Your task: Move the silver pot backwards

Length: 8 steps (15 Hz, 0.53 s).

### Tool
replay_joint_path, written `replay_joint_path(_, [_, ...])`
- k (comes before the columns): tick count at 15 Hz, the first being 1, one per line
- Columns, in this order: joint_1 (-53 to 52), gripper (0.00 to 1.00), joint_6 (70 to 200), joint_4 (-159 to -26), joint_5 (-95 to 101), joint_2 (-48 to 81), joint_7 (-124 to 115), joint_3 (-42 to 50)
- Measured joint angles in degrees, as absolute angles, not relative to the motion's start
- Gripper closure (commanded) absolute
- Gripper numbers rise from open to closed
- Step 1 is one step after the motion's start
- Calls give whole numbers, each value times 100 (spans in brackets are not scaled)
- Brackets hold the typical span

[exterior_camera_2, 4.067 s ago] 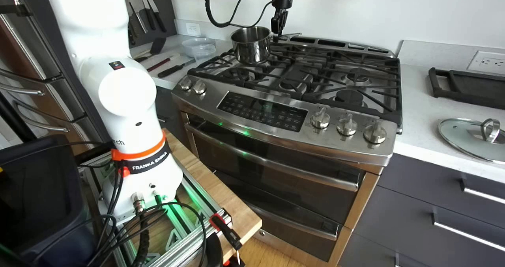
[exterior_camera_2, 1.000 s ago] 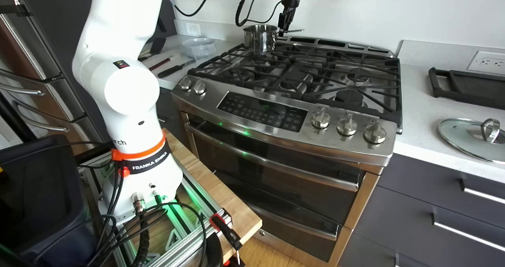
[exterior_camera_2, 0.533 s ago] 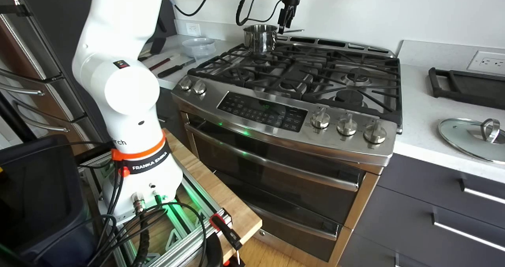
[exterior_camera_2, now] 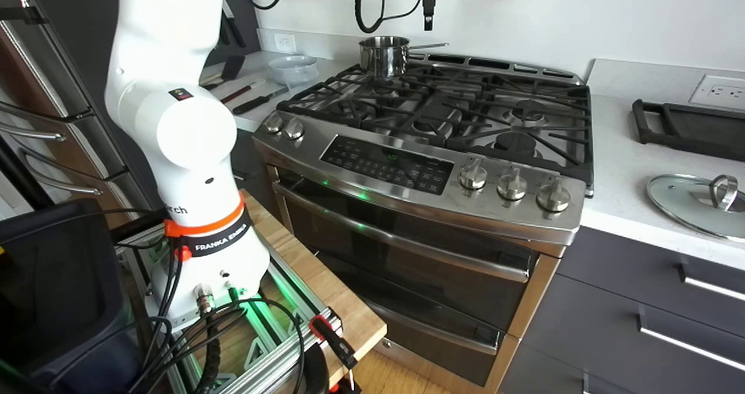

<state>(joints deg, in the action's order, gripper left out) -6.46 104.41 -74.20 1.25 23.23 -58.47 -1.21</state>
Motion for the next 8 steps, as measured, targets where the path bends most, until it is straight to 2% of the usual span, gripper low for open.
replay_joint_path(8, [-713,0,11177,-8478,739,1362,-3906,-255])
